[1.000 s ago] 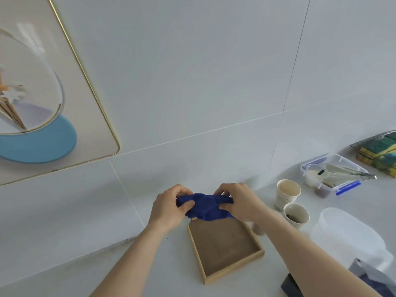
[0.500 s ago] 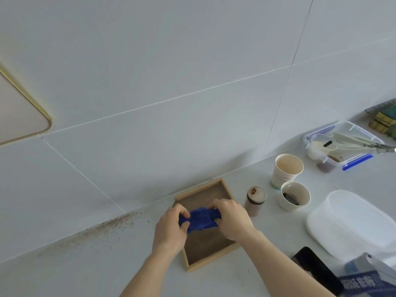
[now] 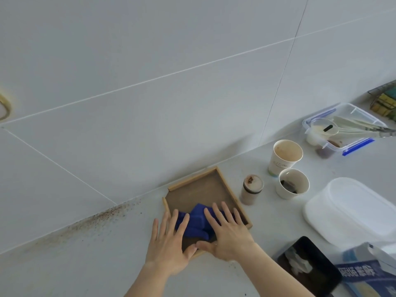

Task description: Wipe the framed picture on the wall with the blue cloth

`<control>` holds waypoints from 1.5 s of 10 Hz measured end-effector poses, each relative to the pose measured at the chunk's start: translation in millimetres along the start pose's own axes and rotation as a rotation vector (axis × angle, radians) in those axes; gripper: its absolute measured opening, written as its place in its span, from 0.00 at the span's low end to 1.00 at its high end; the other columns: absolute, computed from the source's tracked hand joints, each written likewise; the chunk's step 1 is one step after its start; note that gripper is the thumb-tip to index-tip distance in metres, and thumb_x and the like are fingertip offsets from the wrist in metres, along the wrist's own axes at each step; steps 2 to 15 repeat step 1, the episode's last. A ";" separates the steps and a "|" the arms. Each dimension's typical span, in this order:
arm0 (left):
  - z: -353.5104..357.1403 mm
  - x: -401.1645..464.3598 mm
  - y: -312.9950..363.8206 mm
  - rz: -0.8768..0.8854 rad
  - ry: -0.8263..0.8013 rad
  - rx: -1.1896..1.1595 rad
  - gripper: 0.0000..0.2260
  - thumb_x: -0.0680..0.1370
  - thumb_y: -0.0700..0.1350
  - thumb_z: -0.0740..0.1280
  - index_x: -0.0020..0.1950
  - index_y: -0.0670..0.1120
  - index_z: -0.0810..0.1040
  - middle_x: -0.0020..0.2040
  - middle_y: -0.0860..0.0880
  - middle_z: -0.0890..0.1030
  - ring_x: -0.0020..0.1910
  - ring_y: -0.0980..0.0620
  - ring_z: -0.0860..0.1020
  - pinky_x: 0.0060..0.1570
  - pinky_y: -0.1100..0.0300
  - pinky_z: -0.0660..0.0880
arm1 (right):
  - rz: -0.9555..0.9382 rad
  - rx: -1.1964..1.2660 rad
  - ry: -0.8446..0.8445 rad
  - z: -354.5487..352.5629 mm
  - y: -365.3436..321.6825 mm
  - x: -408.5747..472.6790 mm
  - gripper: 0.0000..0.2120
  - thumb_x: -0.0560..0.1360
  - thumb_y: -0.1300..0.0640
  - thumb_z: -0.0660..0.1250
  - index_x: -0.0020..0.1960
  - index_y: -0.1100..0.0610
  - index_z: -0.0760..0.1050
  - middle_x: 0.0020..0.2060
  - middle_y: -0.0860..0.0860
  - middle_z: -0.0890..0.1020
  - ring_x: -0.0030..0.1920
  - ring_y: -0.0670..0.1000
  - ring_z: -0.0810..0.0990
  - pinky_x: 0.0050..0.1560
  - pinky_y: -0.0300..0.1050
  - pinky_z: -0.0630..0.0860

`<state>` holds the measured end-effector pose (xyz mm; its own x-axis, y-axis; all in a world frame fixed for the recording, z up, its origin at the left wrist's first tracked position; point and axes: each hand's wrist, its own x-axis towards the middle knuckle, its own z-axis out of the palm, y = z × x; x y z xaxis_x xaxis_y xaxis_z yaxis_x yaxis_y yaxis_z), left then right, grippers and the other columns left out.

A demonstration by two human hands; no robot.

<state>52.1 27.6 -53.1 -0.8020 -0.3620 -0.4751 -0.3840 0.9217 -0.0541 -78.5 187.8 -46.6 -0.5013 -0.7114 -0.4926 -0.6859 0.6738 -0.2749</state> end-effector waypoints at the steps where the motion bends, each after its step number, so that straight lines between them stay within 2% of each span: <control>1: -22.8 -8.9 -4.4 -0.020 0.100 -0.104 0.44 0.70 0.78 0.33 0.81 0.61 0.57 0.83 0.46 0.56 0.82 0.39 0.57 0.71 0.47 0.28 | -0.001 0.029 0.028 -7.7 -4.0 -5.5 0.49 0.74 0.19 0.48 0.84 0.43 0.35 0.85 0.50 0.35 0.83 0.57 0.29 0.84 0.63 0.35; 15: -22.8 -8.9 -4.4 -0.020 0.100 -0.104 0.44 0.70 0.78 0.33 0.81 0.61 0.57 0.83 0.46 0.56 0.82 0.39 0.57 0.71 0.47 0.28 | -0.001 0.029 0.028 -7.7 -4.0 -5.5 0.49 0.74 0.19 0.48 0.84 0.43 0.35 0.85 0.50 0.35 0.83 0.57 0.29 0.84 0.63 0.35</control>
